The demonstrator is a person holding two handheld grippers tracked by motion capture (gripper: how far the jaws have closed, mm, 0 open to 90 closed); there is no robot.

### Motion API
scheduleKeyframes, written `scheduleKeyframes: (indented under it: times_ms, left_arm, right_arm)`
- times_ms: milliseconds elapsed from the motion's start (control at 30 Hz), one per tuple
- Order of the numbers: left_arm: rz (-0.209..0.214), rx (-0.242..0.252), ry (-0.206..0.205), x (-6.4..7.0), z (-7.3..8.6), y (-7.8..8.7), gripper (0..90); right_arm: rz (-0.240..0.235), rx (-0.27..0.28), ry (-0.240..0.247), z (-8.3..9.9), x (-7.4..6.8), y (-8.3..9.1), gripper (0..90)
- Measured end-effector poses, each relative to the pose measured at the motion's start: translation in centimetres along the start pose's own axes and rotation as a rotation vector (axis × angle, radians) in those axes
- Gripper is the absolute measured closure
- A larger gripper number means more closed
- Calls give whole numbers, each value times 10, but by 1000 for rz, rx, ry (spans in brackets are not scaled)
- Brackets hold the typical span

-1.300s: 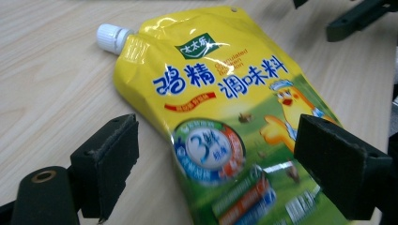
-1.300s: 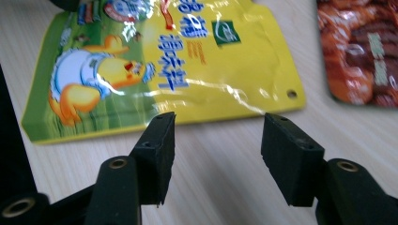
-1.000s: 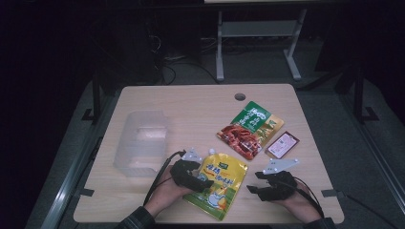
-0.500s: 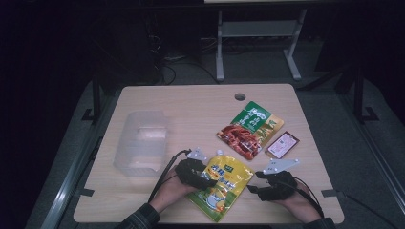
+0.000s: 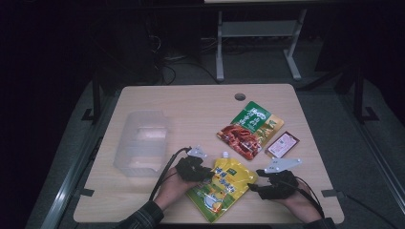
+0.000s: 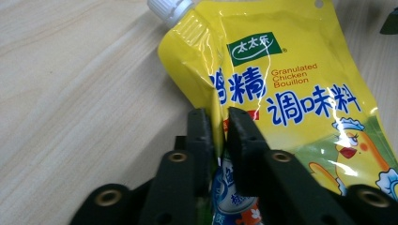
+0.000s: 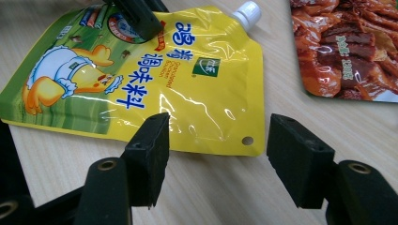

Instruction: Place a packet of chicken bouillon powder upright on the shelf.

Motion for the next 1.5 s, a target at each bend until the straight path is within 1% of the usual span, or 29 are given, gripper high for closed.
scheduleKeyframes:
  times_ms: [100,167,200,267,333,367,400,433,500,533,567,633,733,767,867,900,967,1100,1133,1167,1200,1267,1300,1333,1400,1500]
  left_arm:
    - [2,7,-5,1,0,0,845]
    - [18,14,-1,-1,0,2,858]
    - [33,33,8,-1,0,3,866]
    - [37,47,17,-2,-1,6,872]
    - [36,62,8,-2,-1,9,873]
    - [39,63,6,-2,-2,11,873]
    - [48,79,11,-1,-2,13,873]
    - [57,91,11,-1,-3,15,873]
    - [59,111,-2,1,-4,20,874]
    - [59,119,-6,1,-6,24,874]
    - [55,133,-12,1,-7,28,874]
    - [53,156,-10,1,-9,35,875]
    - [56,205,-11,0,-11,47,874]
    - [54,216,-18,-1,-11,52,874]
    - [51,250,-22,-1,-13,62,874]
    - [52,259,-27,-1,-13,65,874]
    - [54,280,-29,0,-13,72,874]
    - [56,305,-42,3,-15,80,874]
    - [63,319,-40,5,-16,82,874]
    - [62,324,-48,6,-17,84,874]
    - [66,335,-48,8,-18,85,874]
    - [69,341,-62,10,-19,88,875]
    - [74,345,-60,12,-20,90,875]
    - [74,352,-69,13,-21,91,875]
    - [79,359,-73,15,-23,93,875]
    - [81,375,-80,17,-25,97,875]
  right_arm:
    - [6,9,-9,0,0,0,368]
    - [10,12,1,0,1,1,357]
    - [14,18,-4,-1,2,2,351]
    - [21,32,-12,-1,3,5,340]
    - [32,45,-18,-2,4,7,315]
    - [35,51,-25,-2,5,9,309]
    - [36,60,-31,-2,5,10,303]
    - [31,65,-40,-2,6,11,303]
    - [20,69,-48,-2,7,12,297]
    - [16,71,-58,-2,7,12,289]
    - [12,74,-59,-1,8,13,283]
    - [-4,89,-78,-2,8,13,260]
    - [-45,108,-106,-3,10,14,202]
    - [-56,109,-109,-3,10,14,180]
    - [-76,118,-113,-4,10,13,134]
    - [-79,123,-117,-5,9,13,133]
    - [-104,141,-129,-8,8,13,138]
    - [-108,154,-125,-13,6,10,138]
    - [-111,154,-125,-14,6,9,138]
    - [-111,164,-124,-16,7,7,138]
    - [-118,170,-126,-18,7,7,138]
    - [-130,184,-123,-22,9,6,139]
    - [-135,193,-117,-24,9,5,139]
    - [-140,203,-111,-28,9,4,139]
    - [-150,228,-101,-35,10,2,141]
    - [-162,246,-88,-44,11,-3,144]
Point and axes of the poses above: each handheld gripper's, and its own axes: y roughly backward along the jaws, z roughly out of its underside, x roughly to its right, the point moved 2 cm from there along -y, roughly forward along the jaws, and after that the axes turned 10 degrees about y, right-handed, at the moved point
